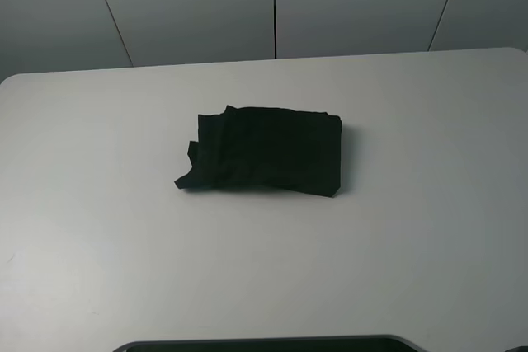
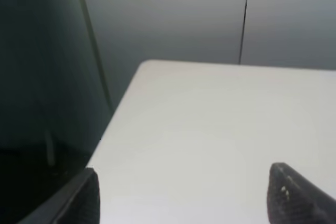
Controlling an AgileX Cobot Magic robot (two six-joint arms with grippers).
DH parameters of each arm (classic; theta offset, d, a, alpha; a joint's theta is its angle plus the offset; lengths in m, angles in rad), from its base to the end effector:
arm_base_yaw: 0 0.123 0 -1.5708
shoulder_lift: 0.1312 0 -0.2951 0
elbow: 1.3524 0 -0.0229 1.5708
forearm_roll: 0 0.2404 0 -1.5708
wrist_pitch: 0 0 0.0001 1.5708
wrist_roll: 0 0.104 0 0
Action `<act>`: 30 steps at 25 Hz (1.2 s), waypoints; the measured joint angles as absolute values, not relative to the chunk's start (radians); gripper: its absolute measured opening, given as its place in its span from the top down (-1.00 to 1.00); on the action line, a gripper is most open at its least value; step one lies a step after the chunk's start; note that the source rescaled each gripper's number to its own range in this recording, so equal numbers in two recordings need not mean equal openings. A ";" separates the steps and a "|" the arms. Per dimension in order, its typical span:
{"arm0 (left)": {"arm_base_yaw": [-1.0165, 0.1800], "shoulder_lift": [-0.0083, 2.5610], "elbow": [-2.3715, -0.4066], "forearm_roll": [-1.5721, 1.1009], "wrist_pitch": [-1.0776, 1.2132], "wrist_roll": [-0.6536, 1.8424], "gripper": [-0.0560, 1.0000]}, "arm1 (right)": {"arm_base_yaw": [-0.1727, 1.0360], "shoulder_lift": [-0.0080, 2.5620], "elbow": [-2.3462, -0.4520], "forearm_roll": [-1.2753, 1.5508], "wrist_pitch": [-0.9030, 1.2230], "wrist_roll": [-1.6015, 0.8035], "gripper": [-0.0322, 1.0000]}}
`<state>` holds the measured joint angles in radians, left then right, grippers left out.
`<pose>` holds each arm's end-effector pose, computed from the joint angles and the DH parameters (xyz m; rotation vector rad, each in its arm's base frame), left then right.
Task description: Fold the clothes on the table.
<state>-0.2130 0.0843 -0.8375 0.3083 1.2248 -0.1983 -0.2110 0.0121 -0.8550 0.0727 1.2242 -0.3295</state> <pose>-0.0446 0.0400 0.3444 -0.0740 1.9228 0.0773 -0.0645 0.0211 0.3415 -0.1353 1.8687 -0.2928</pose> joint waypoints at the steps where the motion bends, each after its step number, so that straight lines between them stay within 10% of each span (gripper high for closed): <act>1: -0.203 0.084 -0.802 0.279 1.225 -0.198 -0.72 | -0.211 0.005 -0.821 0.090 1.224 -0.325 -1.00; 10: -0.193 0.086 -0.553 0.141 1.172 -0.161 -0.72 | -0.211 0.003 -0.532 0.201 1.163 -0.303 -1.00; 30: -0.193 0.084 -0.513 0.070 1.092 -0.098 -0.72 | -0.118 0.000 -0.513 0.143 1.111 -0.270 -1.00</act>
